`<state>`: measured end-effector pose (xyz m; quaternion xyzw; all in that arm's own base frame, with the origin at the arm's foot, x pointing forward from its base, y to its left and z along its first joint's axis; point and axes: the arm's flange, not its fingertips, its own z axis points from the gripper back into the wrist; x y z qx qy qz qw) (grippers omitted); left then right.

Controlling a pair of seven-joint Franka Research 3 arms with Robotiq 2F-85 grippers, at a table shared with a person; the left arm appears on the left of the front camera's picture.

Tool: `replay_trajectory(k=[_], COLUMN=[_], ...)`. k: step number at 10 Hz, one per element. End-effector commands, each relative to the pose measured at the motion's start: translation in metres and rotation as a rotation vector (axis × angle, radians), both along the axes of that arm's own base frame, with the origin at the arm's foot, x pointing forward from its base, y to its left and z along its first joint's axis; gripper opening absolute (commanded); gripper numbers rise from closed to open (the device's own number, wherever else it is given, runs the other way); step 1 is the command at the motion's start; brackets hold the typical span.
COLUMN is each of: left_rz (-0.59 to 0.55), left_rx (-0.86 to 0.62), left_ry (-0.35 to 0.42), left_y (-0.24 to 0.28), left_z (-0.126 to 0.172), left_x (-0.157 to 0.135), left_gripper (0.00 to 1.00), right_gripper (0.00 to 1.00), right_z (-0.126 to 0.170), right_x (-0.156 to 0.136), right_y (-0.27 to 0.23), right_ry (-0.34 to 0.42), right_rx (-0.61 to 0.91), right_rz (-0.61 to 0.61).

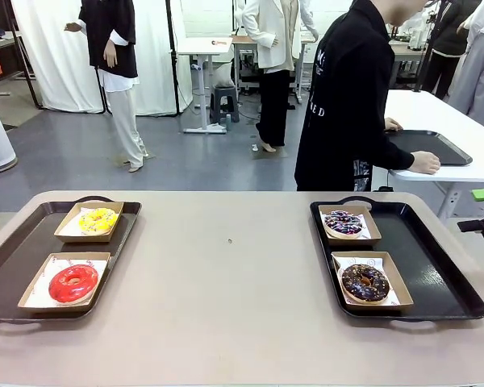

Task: Individually package the donuts and arrange them on the tray.
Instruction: Place the picked Paper togo box on the Handle tray.

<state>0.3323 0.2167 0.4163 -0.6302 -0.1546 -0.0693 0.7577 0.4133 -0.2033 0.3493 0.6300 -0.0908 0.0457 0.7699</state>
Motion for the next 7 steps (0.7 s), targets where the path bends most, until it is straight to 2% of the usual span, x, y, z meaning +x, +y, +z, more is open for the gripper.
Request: replay_trajectory(k=[1,3,4,7], left_rz=[-0.002,0.028,0.003,0.003], left_rx=[-0.023,0.032,-0.009,-0.009], left_ry=[-0.036,0.001,-0.01,-0.01], left_y=[0.0144,0.0125,0.0106,0.0106], left_z=[0.0027,0.0049,0.0008,0.0008], left_x=[-0.0008,0.0015,-0.0026,-0.0026], left_gripper=[0.86,0.86,0.86,0.86], right_gripper=[1.0,1.0,1.0,1.0], right_z=[0.001,0.001,0.001,0.001], right_x=[-0.0003,-0.0003,-0.0003,-0.0003], right_y=[0.0008,0.0008,0.0008,0.0008], right_ry=[-0.001,-0.001,-0.001,-0.001], right_rx=[0.003,0.003,0.003,0.003], right_rz=[0.003,0.003,0.003,0.003])
